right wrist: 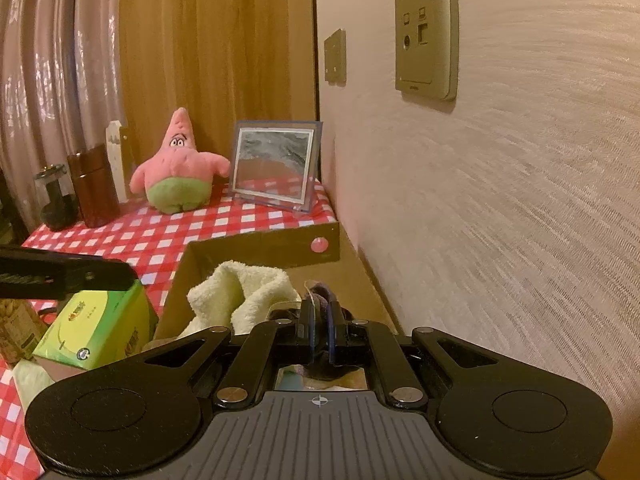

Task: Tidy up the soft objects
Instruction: 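Move both tools back from the box toward the green cloth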

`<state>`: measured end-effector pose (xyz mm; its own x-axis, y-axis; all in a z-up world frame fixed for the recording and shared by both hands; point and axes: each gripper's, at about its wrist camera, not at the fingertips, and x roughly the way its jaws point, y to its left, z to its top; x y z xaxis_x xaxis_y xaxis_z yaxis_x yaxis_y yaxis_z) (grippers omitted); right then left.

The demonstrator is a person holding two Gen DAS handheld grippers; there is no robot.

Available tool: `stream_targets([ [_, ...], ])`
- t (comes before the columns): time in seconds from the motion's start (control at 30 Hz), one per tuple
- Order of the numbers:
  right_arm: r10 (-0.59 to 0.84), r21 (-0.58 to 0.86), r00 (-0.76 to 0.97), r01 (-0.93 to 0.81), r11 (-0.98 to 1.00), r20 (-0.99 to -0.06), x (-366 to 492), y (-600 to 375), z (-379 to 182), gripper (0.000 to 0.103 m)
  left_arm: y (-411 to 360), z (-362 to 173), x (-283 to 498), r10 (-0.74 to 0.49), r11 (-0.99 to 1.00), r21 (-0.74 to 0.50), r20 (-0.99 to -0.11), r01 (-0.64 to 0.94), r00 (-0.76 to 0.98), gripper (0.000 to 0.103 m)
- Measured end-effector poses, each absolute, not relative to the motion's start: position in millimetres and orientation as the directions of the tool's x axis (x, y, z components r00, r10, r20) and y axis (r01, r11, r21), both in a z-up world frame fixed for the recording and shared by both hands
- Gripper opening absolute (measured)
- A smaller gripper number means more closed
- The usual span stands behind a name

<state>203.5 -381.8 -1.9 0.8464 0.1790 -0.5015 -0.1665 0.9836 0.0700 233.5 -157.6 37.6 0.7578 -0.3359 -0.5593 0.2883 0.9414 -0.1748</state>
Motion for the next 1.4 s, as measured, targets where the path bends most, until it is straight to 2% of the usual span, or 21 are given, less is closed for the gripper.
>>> stream_targets([
  [0.5, 0.205, 0.1, 0.833, -0.179, 0.979, -0.515, 210.0, -381.3, -5.5, 0.007, -125.3, 33.4, 196.2, -0.309, 0.951, -0.175, -0.556, 0.255, 0.772, 0.041],
  [0.7, 0.182, 0.107, 0.844, -0.148, 0.983, -0.505, 206.7, -382.6, -3.3, 0.017, -112.0, 30.5, 184.3, -0.291, 0.957, -0.178, -0.56, 0.23, 0.776, 0.041],
  [0.83, 0.174, 0.106, 0.848, -0.14, 0.985, -0.5, 198.8, -384.4, 1.0, 0.019, -101.3, 29.6, 172.5, -0.275, 0.961, -0.181, -0.562, 0.209, 0.78, 0.041],
  [1.4, 0.215, 0.152, 0.877, -0.164, 0.975, -0.43, 144.6, -361.2, 57.0, 0.021, -56.6, 41.4, 105.6, -0.19, 0.98, -0.154, -0.558, 0.124, 0.808, 0.042],
])
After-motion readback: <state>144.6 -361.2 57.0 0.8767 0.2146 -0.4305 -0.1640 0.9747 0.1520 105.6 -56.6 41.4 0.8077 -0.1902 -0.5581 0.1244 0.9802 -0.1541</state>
